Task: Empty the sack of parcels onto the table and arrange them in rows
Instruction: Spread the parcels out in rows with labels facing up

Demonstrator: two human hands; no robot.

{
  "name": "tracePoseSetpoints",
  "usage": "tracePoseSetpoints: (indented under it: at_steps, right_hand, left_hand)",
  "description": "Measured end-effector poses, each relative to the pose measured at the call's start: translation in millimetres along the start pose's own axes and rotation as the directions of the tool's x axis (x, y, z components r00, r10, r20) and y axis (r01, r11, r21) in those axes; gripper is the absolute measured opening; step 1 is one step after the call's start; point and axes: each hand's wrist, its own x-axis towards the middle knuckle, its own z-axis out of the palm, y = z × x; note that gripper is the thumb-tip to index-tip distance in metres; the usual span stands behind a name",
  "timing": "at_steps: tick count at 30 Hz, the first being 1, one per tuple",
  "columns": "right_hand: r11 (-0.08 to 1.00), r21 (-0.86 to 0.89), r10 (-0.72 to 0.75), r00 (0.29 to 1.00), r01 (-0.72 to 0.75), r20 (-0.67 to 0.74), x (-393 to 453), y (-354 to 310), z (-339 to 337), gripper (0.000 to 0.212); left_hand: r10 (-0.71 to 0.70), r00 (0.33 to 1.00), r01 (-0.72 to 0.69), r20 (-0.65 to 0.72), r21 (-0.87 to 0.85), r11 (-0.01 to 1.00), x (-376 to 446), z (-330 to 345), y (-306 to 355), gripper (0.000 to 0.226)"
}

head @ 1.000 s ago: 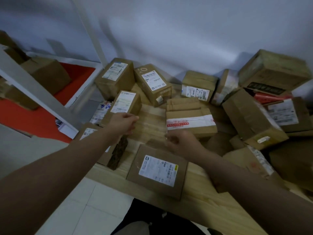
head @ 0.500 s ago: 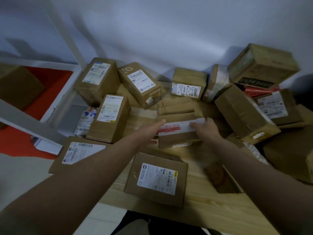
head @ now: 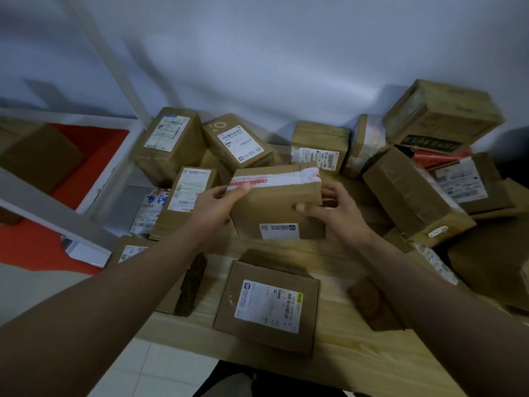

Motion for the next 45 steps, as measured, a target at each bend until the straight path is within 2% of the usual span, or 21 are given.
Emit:
tracePoseSetpoints:
  at_steps: [3, 6, 9, 11, 13, 15, 17, 19, 21, 23, 26, 29, 31, 34, 36, 38, 40, 42, 44, 45]
  right_hand:
    - [0.994, 0.092, 0.064, 0.998, -0.062, -0.016, -1.2, -12.1, 4.0, 0.066]
    - [0.963, 0.175, 0.199, 0.979, -0.203, 0.039, -4.4, -18.4, 3.7, 0.061]
    - [0.888, 0.266, 0.347, 0.926, -0.376, 0.15, -8.6, -19.5, -0.1, 0.051]
    - [0.834, 0.29, 0.429, 0.882, -0.47, 0.198, -11.5, -17.2, -5.2, 0.058]
    - [0.797, 0.306, 0.468, 0.852, -0.521, 0.233, -14.6, -14.3, -11.1, 0.066]
    - [0.789, 0.331, 0.466, 0.855, -0.518, 0.228, -19.5, -13.0, -17.5, 0.07]
    - [0.781, 0.405, 0.428, 0.88, -0.474, 0.205, -21.6, -11.3, -23.6, 0.069]
    - [0.803, 0.437, 0.389, 0.912, -0.405, 0.131, -21.8, -9.7, -28.5, 0.068]
    - [0.852, 0.392, 0.364, 0.931, -0.348, 0.035, -21.2, -8.5, -30.6, 0.06]
    - [0.892, 0.332, 0.325, 0.946, -0.307, 0.0, -20.9, -6.6, -32.9, 0.059]
    - [0.954, 0.201, 0.218, 0.975, -0.223, 0.046, -24.8, -6.3, -35.0, 0.074]
    - [0.987, 0.07, 0.124, 0.961, -0.146, 0.247, -28.6, -6.6, -31.7, 0.084]
    - [0.986, 0.062, 0.128, 0.939, -0.155, 0.318, -26.5, 0.5, -29.3, 0.088]
    - [0.985, 0.042, 0.141, 0.922, -0.167, 0.36, -20.7, 13.8, -26.8, 0.073]
    - [0.973, 0.034, 0.206, 0.922, -0.229, 0.327, -14.5, 19.9, -22.9, 0.079]
    - [0.94, 0.061, 0.312, 0.919, -0.335, 0.242, -7.4, 22.5, -12.9, 0.089]
    - [0.914, 0.061, 0.386, 0.906, -0.401, 0.172, 1.4, 27.1, -0.9, 0.092]
    - [0.905, 0.013, 0.421, 0.899, -0.425, 0.122, 4.5, 28.3, 13.3, 0.078]
    - [0.873, 0.016, 0.485, 0.871, -0.488, 0.083, 7.5, 29.0, 28.5, 0.059]
    - [0.852, 0.032, 0.519, 0.851, -0.523, 0.074, 8.1, 29.3, 35.5, 0.057]
  left_hand:
    - [0.02, 0.998, -0.027, -0.062, -0.108, 0.994, -10.1, 0.3, 7.0, 0.051]
    - [0.036, 0.996, -0.043, -0.076, -0.093, 0.995, -15.5, -0.8, 15.4, 0.055]
    - [-0.009, 1.0, 0.009, -0.014, -0.041, 0.999, -22.5, -4.2, 23.7, 0.063]
    - [-0.069, 0.996, 0.071, 0.055, -0.029, 0.997, -28.3, -5.2, 25.6, 0.07]
    - [-0.118, 0.976, 0.125, 0.182, -0.03, 0.992, -35.4, -4.1, 25.0, 0.061]
    - [-0.194, 0.941, 0.215, 0.279, -0.047, 0.976, -39.3, -5.0, 22.0, 0.059]
    - [-0.261, 0.911, 0.298, 0.32, -0.072, 0.952, -41.4, -7.8, 21.1, 0.064]
    - [-0.314, 0.885, 0.369, 0.344, -0.105, 0.923, -42.7, -8.1, 22.3, 0.057]
    - [-0.345, 0.869, 0.41, 0.355, -0.125, 0.904, -44.4, -8.4, 21.2, 0.058]
    - [-0.365, 0.847, 0.446, 0.387, -0.142, 0.884, -47.2, -9.6, 20.2, 0.054]
    - [-0.397, 0.829, 0.473, 0.395, -0.113, 0.874, -50.6, -11.8, 18.1, 0.049]
    - [-0.436, 0.813, 0.484, 0.387, -0.033, 0.874, -52.2, -9.8, 12.8, 0.05]
    - [-0.453, 0.809, 0.475, 0.373, 0.038, 0.879, -55.6, -7.5, 11.5, 0.055]
    - [-0.457, 0.82, 0.444, 0.343, 0.121, 0.888, -56.6, -11.3, 11.5, 0.076]
    - [-0.427, 0.866, 0.397, 0.261, 0.162, 0.904, -52.7, -16.1, 12.1, 0.083]
    - [-0.335, 0.94, 0.317, 0.069, 0.191, 0.929, -43.7, -21.4, 10.0, 0.075]
    - [-0.205, 0.974, 0.219, -0.094, 0.187, 0.957, -32.7, -28.9, 4.1, 0.057]
    - [-0.11, 0.982, 0.141, -0.152, 0.214, 0.967, -24.1, -37.6, -4.0, 0.044]
    - [-0.063, 0.987, 0.106, -0.148, 0.306, 0.946, -19.5, -45.2, -11.4, 0.037]
    - [-0.053, 0.989, 0.1, -0.141, 0.347, 0.932, -17.2, -47.9, -14.4, 0.035]
